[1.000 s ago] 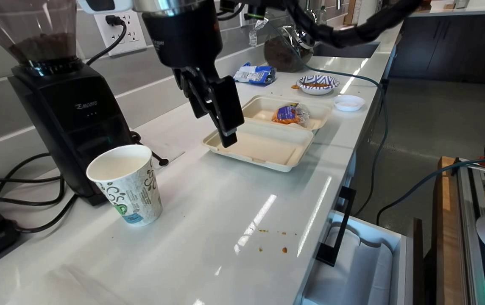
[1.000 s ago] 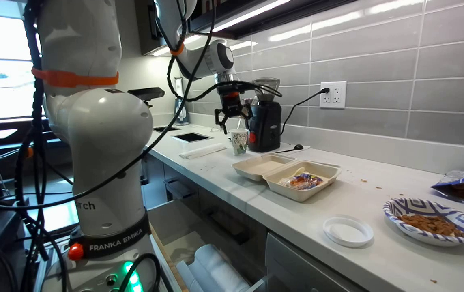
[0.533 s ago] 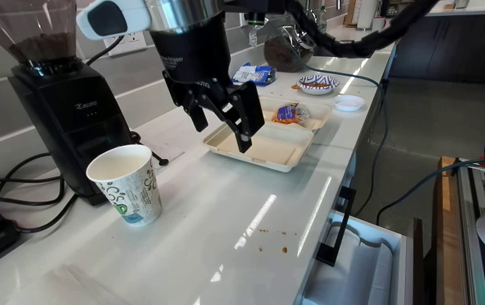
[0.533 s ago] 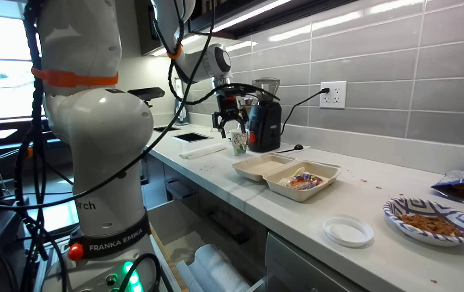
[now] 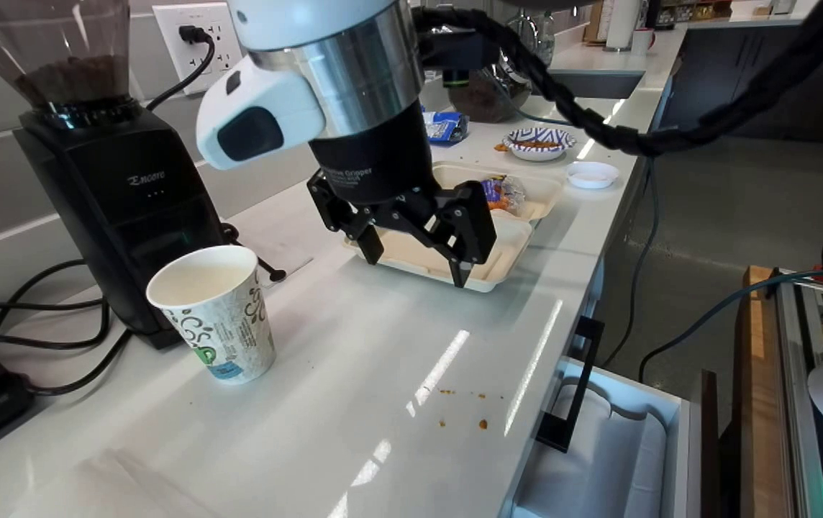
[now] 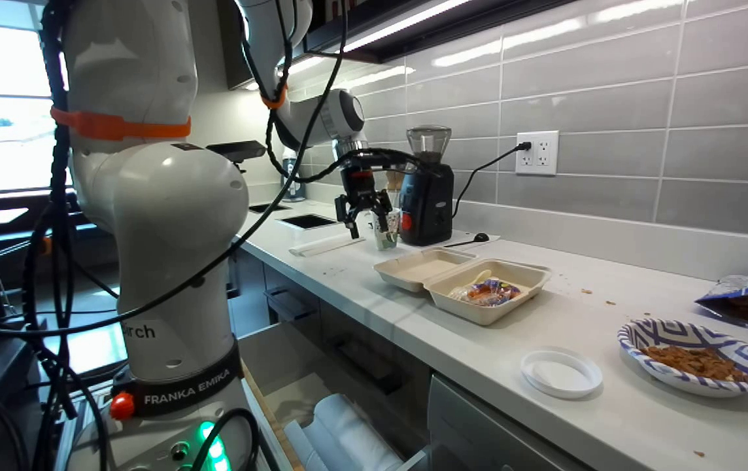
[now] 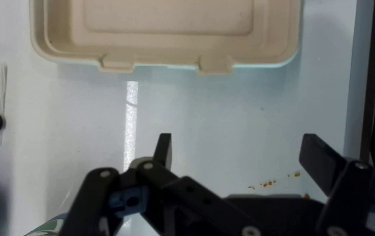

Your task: Close the bowl

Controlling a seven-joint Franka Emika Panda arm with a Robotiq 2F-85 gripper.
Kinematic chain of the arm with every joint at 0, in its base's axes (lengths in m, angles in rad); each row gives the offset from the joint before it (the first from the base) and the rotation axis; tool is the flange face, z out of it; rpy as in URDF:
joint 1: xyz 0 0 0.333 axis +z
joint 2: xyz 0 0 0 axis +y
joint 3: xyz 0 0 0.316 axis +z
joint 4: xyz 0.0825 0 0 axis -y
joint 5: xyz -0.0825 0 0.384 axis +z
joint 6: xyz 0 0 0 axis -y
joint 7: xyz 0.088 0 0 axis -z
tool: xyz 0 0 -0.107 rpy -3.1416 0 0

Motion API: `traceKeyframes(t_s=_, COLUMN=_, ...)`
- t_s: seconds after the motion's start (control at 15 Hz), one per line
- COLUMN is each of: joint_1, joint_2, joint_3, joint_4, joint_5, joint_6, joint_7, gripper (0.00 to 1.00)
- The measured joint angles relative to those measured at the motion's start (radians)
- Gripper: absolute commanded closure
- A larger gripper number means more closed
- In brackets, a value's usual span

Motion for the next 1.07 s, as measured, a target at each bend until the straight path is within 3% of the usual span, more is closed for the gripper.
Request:
traceKeyframes(t_s=0.4, joint_1=0.005, joint_2=0.037, joint_3=0.004, joint_4=-0.014, joint_5=-0.134, joint_6=0.0, joint_7=0.082, gripper=0.0)
traceKeyframes(t_s=1.07, joint_1=0.005, joint_2=0.128, joint_3=0.004, joint_4=0.002, joint_5=-0.251, joint_6=-0.002, joint_7=0.181, gripper=0.0)
